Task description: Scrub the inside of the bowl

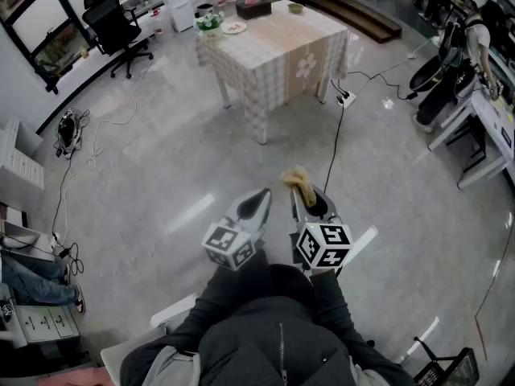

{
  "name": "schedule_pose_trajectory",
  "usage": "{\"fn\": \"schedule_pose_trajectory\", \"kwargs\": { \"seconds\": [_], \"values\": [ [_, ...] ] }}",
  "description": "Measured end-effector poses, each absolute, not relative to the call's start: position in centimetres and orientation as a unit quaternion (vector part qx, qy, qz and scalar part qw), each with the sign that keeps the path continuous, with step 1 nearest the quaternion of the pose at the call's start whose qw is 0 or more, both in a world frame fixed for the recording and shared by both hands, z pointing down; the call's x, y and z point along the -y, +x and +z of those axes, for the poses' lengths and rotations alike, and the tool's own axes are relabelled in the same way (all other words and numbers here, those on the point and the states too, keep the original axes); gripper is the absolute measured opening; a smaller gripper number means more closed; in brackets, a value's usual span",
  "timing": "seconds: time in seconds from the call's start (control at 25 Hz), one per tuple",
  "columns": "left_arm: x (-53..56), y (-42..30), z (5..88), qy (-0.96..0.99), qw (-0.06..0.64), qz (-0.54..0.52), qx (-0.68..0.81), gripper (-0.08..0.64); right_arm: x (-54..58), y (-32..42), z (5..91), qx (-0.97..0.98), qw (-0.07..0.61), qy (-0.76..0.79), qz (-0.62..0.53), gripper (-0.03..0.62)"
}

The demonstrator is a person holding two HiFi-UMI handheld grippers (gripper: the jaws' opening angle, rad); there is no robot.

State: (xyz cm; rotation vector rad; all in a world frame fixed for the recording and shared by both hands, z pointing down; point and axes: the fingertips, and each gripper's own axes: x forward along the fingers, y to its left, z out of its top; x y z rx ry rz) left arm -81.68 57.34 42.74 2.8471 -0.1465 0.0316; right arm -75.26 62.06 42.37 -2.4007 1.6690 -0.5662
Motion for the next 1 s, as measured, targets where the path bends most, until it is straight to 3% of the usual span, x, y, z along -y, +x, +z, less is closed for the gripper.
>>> {"fn": "schedule_pose_trajectory", "kwargs": {
  "seconds": [1.0],
  "values": [
    [-58.5, -80.6, 44.8, 0.986, 0.161, 0.033, 0.04, 0.011, -63.5, -73.7, 44.9, -0.538, 0.112, -0.803, -0.232, 0.107]
  ]
}}
